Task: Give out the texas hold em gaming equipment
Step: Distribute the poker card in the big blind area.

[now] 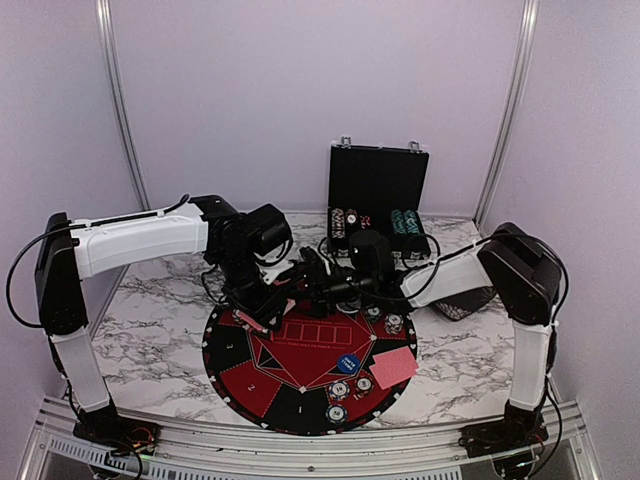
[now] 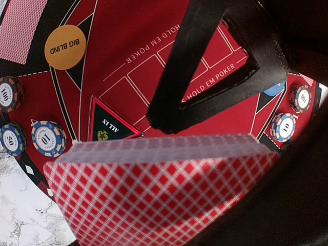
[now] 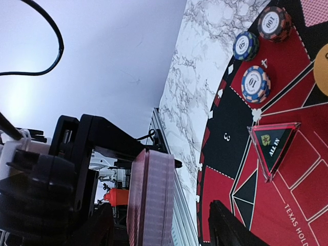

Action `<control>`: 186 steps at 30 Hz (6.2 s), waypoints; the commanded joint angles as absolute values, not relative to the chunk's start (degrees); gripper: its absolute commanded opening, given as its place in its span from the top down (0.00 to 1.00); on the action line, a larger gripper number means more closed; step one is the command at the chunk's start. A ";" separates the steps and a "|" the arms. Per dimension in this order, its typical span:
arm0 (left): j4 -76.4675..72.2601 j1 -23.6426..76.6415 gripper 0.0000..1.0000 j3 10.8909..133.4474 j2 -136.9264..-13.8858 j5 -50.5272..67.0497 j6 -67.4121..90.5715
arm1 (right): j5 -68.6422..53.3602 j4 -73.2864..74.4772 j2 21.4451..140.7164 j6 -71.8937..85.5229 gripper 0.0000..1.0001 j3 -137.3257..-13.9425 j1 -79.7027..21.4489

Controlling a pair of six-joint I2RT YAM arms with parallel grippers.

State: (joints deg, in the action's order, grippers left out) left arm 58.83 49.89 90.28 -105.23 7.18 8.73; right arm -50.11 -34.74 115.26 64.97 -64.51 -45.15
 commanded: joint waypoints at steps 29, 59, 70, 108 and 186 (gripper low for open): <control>60.65 50.14 0.50 90.79 -104.06 6.27 8.70 | -44.91 -27.25 115.05 59.03 0.52 -66.93 -44.89; 60.64 50.21 0.50 90.37 -103.94 6.09 8.79 | -44.84 -28.83 109.07 60.14 0.52 -64.93 -44.02; 60.64 50.16 0.50 90.17 -103.78 5.81 9.04 | -44.79 -30.27 107.35 61.57 0.64 -62.77 -43.55; 60.51 50.10 0.50 89.25 -103.41 5.20 9.03 | -46.93 -33.96 109.03 65.14 1.00 -62.40 -43.69; 55.90 43.77 0.50 76.13 -93.37 6.02 9.09 | -43.34 -20.78 128.43 56.47 1.00 -86.47 -32.88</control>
